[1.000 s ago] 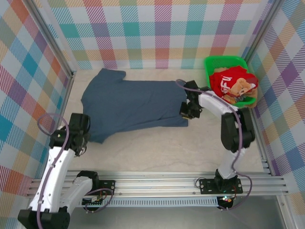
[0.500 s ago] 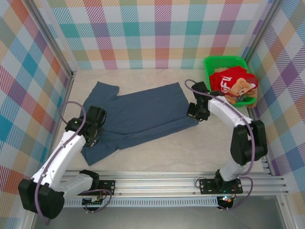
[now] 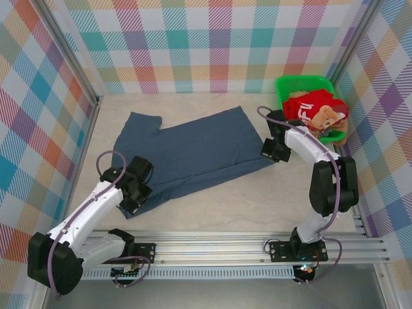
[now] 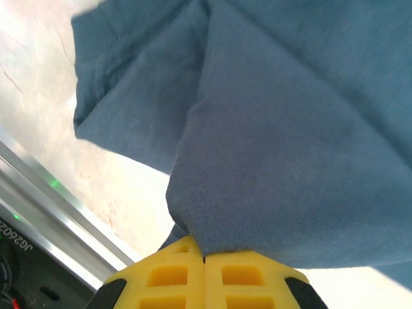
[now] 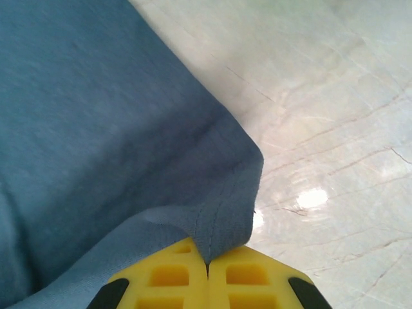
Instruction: Fold and stack the t-shirts
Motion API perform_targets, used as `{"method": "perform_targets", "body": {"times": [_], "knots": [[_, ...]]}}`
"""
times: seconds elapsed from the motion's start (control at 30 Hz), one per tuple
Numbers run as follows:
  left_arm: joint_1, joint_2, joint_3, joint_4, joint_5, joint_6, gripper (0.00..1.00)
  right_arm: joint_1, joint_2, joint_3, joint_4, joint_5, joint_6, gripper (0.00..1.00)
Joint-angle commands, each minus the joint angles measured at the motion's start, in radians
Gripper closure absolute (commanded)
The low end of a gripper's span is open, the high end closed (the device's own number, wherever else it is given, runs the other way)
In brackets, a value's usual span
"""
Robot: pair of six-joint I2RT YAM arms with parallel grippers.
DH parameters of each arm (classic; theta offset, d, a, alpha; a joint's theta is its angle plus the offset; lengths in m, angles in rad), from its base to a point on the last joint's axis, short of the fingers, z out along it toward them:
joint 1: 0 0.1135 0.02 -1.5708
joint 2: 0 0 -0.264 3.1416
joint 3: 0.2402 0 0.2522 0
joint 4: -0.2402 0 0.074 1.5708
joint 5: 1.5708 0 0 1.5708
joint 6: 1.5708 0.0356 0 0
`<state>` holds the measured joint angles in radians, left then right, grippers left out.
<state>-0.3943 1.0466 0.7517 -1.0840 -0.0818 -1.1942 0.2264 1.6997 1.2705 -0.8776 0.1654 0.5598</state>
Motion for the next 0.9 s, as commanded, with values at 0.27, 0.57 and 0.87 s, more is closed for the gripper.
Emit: {"method": "perform_targets", "body": {"times": [0.27, 0.57, 0.87], "knots": [[-0.038, 0.098, 0.000, 0.030, 0.118, 0.003, 1.00, -0.024, 0.058, 0.017, -0.071, 0.068, -0.045, 1.00], [-0.038, 0.051, 0.205, -0.178, 0.243, 0.150, 1.00, -0.025, -0.029, 0.070, -0.054, 0.100, -0.085, 1.00], [-0.061, -0.139, 0.184, -0.255, 0.509, 0.165, 1.00, -0.058, -0.074, 0.034, -0.026, 0.168, -0.083, 1.00]]}}
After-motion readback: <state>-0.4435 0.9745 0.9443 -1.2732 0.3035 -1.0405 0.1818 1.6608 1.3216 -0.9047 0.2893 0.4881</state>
